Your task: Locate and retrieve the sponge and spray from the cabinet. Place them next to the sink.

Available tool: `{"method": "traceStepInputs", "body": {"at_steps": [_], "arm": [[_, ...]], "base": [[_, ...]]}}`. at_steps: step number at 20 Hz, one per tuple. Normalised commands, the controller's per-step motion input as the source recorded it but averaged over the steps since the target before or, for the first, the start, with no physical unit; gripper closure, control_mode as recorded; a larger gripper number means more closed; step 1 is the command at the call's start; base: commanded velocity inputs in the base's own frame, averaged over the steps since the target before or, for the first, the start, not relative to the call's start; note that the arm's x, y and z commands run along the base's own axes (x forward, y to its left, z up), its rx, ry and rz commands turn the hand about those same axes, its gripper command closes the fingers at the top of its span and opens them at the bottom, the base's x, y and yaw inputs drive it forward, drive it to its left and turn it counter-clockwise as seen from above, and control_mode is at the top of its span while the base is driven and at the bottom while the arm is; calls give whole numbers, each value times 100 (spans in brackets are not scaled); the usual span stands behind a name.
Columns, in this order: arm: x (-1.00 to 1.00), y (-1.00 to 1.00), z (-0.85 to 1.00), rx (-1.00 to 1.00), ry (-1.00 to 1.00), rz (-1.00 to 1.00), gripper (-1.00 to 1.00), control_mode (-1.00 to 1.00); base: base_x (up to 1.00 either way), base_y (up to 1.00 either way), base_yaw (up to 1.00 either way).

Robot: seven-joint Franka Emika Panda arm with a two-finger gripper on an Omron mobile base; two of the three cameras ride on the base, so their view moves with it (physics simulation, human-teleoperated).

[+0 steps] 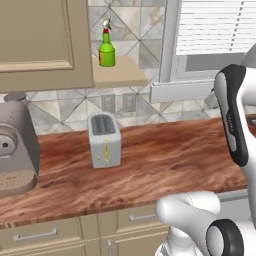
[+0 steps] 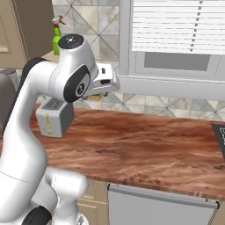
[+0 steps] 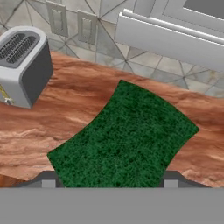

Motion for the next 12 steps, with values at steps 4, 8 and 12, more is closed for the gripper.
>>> {"method": "traceStepInputs", "body": {"at_steps": [4, 8, 12], "arm": [[0, 0, 0, 0, 0, 0, 100, 100], [0, 0, 0, 0, 0, 0, 100, 100], [0, 0, 0, 0, 0, 0, 100, 100]], "base": [[8, -32, -1], [10, -35, 0], [15, -53, 0]]}}
